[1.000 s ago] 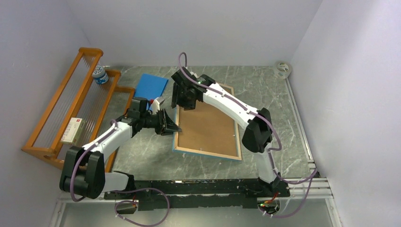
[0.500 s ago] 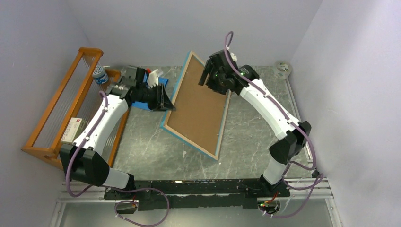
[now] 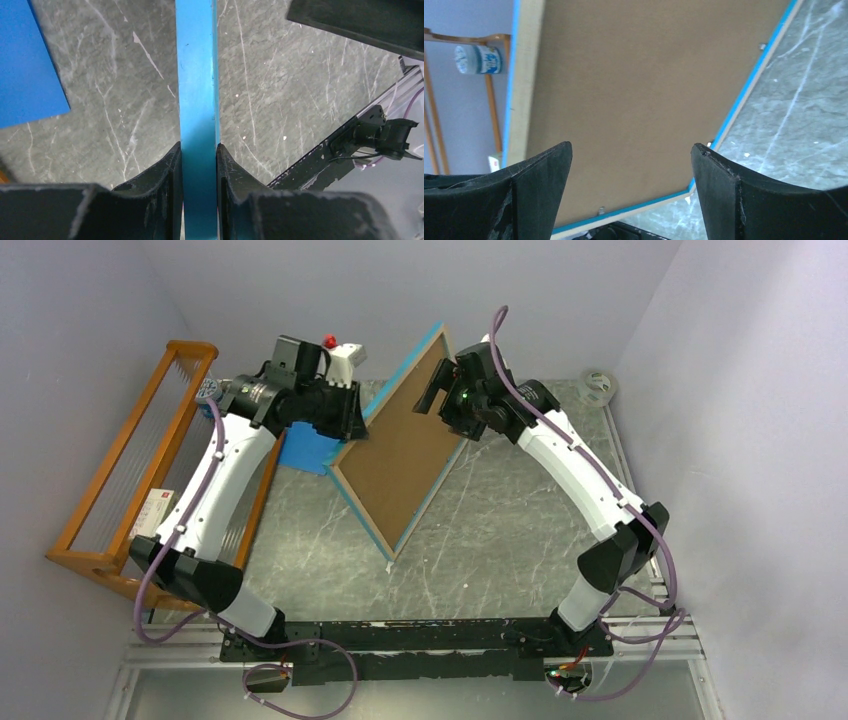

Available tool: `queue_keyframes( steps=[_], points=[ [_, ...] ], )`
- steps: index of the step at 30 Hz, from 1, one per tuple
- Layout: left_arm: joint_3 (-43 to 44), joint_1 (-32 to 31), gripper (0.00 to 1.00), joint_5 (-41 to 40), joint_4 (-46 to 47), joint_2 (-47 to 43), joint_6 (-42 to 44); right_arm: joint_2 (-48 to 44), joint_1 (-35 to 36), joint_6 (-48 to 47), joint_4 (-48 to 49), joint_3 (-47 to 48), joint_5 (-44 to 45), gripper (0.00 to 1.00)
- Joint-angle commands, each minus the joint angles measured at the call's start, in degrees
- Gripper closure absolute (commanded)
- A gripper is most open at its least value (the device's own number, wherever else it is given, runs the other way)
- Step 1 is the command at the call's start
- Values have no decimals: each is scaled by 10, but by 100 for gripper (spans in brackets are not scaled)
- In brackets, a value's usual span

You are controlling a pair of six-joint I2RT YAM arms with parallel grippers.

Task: Put the photo into the frame
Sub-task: Turn over the photo frame at the center of the board.

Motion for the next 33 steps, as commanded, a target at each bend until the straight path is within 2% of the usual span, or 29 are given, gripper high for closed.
queue_keyframes(
  steps=[1,4,6,12,19,24,33],
  points=[
    [52,-50,97,-68,23,-11,36,-47,-5,41,69,21,-40,7],
    [73,-84,97,-99,20,-8,26,-85,-7,68,138,-24,-44,6],
    [78,-102,97,-104,24,-10,27,-97,-10,80,150,-29,-38,6],
    [71,-171,97,-161,35,-14,44,-76,-13,84,85,24,-5,6],
    [66,-238,97,-241,43,-13,64,-81,-19,89,44,14,6,8],
    [44,-248,97,-227,64,-32,75,-110,-21,100,36,-24,36,14],
    [-7,-256,95,-146,120,-63,106,-126,-29,117,12,-60,22,23]
  ],
)
